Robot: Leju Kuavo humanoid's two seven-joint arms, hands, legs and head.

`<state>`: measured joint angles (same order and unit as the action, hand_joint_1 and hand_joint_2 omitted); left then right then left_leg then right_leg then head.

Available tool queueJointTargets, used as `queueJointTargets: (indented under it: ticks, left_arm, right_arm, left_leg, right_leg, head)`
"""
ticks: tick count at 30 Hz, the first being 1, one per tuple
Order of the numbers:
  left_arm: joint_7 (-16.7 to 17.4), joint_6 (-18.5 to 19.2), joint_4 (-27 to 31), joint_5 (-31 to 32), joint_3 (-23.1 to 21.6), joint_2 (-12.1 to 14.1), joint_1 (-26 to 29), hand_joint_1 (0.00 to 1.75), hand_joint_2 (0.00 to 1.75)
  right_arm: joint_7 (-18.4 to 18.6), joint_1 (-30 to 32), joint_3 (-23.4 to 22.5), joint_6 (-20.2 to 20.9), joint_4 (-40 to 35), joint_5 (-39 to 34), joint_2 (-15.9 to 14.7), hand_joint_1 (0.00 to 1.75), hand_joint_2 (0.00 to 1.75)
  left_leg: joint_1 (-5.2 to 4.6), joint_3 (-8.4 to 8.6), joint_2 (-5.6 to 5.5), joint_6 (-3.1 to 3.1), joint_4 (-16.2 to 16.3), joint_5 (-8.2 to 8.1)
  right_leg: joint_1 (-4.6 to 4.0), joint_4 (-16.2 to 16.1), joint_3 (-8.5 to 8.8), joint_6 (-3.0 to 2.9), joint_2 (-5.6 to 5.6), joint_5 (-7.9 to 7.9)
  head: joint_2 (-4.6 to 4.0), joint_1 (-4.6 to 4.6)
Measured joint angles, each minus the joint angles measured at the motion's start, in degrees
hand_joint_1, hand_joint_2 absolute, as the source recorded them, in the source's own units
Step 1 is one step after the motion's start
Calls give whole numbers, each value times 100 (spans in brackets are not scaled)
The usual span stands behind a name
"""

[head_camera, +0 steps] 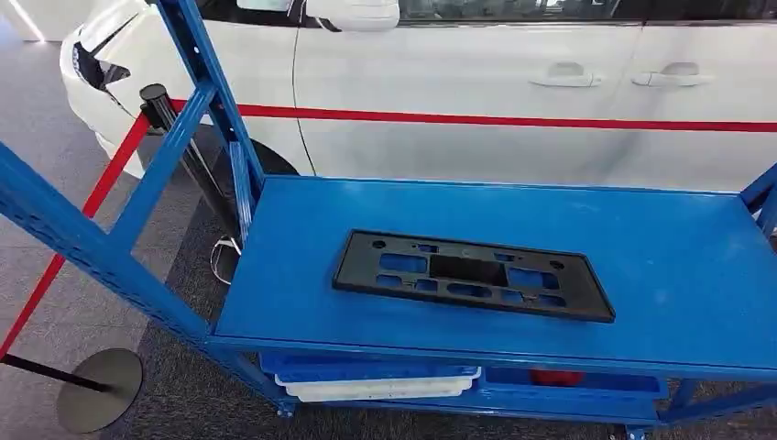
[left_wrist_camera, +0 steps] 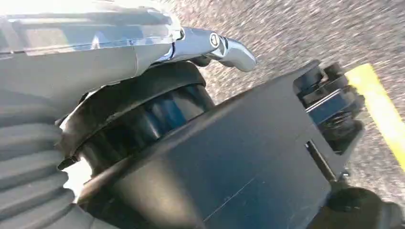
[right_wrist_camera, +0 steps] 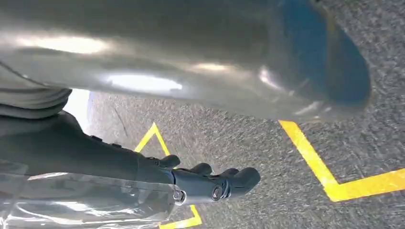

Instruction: Take the parts from the cabinet and place them on the table.

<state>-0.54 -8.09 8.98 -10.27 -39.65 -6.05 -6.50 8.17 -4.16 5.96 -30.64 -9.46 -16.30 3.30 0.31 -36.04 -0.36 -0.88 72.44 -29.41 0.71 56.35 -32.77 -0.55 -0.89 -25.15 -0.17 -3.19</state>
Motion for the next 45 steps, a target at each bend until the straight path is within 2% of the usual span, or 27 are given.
queueJointTargets:
  ticks: [1,2,3,4,6,7,8,9,10,11,12,13,14,18,25,27,29,32,33,35,36,40,42,43,45]
  left_arm:
    - [0,-9,0,-20,2,9,10,0,0]
    - [-7,-13,0,-29,2,13,11,0,0]
    - [-18,-13,0,-35,4,13,3,0,0]
    - [-33,-13,0,-37,7,13,-2,0,0]
    - [-50,0,0,-35,9,15,18,0,0]
    - [-61,17,0,-33,9,15,25,0,0]
    - [-66,26,0,-33,9,17,27,0,0]
    - [-70,30,0,-35,9,17,25,0,0]
    - [-81,30,0,-39,9,17,22,0,0]
    - [-83,30,0,-42,9,17,21,0,0]
    - [-90,33,0,-48,9,17,19,0,0]
    - [-99,33,0,-48,9,17,17,0,0]
    - [-99,33,0,-48,9,20,15,0,0]
    - [-101,31,0,-50,9,22,17,0,0]
    - [-101,30,0,-53,11,22,11,0,0]
    - [-127,33,0,-94,13,24,12,0,0]
    - [-160,33,0,-114,24,24,14,0,0]
    - [-230,76,0,-140,33,28,12,0,0]
    - [-238,96,0,-138,33,31,11,0,0]
    - [-236,142,0,-120,33,39,7,0,0]
    - [-232,151,0,-96,33,41,4,0,0]
    - [-199,199,0,-92,33,44,-21,0,0]
    - [-201,210,0,-92,33,44,-34,0,0]
    - [-201,214,0,-92,33,46,-37,0,0]
    - [-208,225,0,-92,33,44,-38,0,0]
  right_arm:
    - [-4,0,18,-9,0,37,11,0,0]
    - [-20,0,35,-13,0,50,13,0,0]
    - [-107,1,44,-15,-2,33,13,0,0]
    - [-224,-1,42,-15,-4,-42,13,0,0]
    - [-694,-13,-52,22,-20,-407,9,0,0]
    - [-975,-20,-155,76,-33,-658,-18,0,0]
    - [-1295,-22,-306,204,-48,-983,-42,0,0]
    - [-1657,-23,-518,440,-68,-1346,-57,0,0]
    - [-2003,-29,-759,746,-96,-1708,-72,0,0]
    - [-2230,-53,-978,989,-120,-1924,-101,0,0]
    - [-2376,-97,-1205,1111,-140,-2037,-116,0,0]
    - [-2422,-131,-1388,1154,-153,-2081,-140,0,0]
    - [-2439,-157,-1526,1176,-162,-2098,-166,0,0]
    - [-2472,-183,-1862,1226,-197,-2114,-201,0,0]
    - [-2498,-194,-2072,1261,-208,-2138,-199,0,0]
    - [-2737,-195,-2183,1711,-249,-2372,-199,0,0]
    - [-3001,-218,-2401,2594,-330,-2736,-199,0,0]
    - [-3172,-342,-2755,3892,-483,-3178,-199,0,0]
    - [-3200,-382,-2874,4191,-553,-3277,-199,0,175]
    - [-3217,-429,-3093,4540,-698,-3423,-195,0,175]
    - [-3220,-437,-3237,4702,-803,-3491,-192,0,0]
    - [-3226,-400,-3682,5586,-1363,-3576,-86,0,0]
    - [-3113,-363,-3824,5681,-1908,-3582,54,0,0]
    - [-3060,-342,-3855,5681,-2126,-3609,123,0,175]
    - [-2962,-273,-3921,5722,-2789,-3728,275,0,175]
  left_leg:
    - [13,305,1,-1,-441,197]
    - [24,671,5,11,-997,234]
    - [15,947,2,35,-1430,-66]
    - [-25,1030,-7,79,-1629,-97]
    - [-29,968,-6,153,-1629,-77]
    - [-26,965,1,155,-1656,-75]
    - [-37,962,-1,185,-1656,-59]
    - [-53,957,0,210,-1653,-44]
    - [-65,949,1,231,-1650,-31]
    - [-76,936,6,255,-1647,-12]
    - [-81,922,15,264,-1645,0]
    - [-84,911,19,278,-1643,18]
    - [-84,899,19,287,-1639,25]
    - [-85,881,17,292,-1630,29]
    - [-83,853,17,286,-1629,23]
    - [-80,846,17,284,-1629,22]
    - [-78,839,18,283,-1630,23]
    - [-79,836,19,278,-1629,26]
    - [-79,836,19,276,-1629,28]
    - [-79,836,18,272,-1629,30]
    - [-79,836,17,271,-1629,31]
    - [-78,829,19,259,-1629,38]
    - [-78,829,19,258,-1629,38]
    - [-78,828,19,258,-1629,39]
    - [-78,825,19,256,-1629,40]
  right_leg:
    - [6,42,-72,23,3,30]
    - [9,83,-122,49,9,50]
    - [0,103,-150,86,6,74]
    - [-10,121,-168,122,6,99]
    - [-14,103,-160,197,7,172]
    - [-19,116,-170,115,11,56]
    - [-14,117,-181,-7,20,48]
    - [-11,102,-180,-43,23,131]
    - [0,87,-181,-33,27,191]
    - [10,70,-181,2,35,217]
    - [18,48,-187,62,45,262]
    - [22,29,-189,124,57,309]
    - [22,15,-190,141,60,321]
    - [22,6,-199,172,62,342]
    - [22,8,-234,229,62,331]
    - [20,11,-242,229,63,330]
    - [20,16,-254,229,63,330]
    - [20,24,-263,229,65,331]
    - [20,24,-264,229,65,331]
    - [19,27,-264,229,64,331]
    - [19,28,-264,229,64,331]
    - [21,42,-277,227,65,332]
    - [20,43,-280,227,68,332]
    - [19,43,-282,227,68,332]
    - [20,45,-286,227,67,332]
  head:
    - [0,0]
    - [0,-2]
    - [0,-2]
    - [0,0]
    - [0,0]
    - [0,0]
    - [0,0]
    - [0,0]
    - [0,0]
    - [0,0]
    - [0,0]
    - [0,0]
    - [0,0]
    - [0,0]
    - [0,0]
    - [0,0]
    - [0,0]
    - [0,0]
    - [0,0]
    - [0,0]
    - [0,0]
    - [0,0]
    - [0,0]
    - [0,0]
    - [0,0]
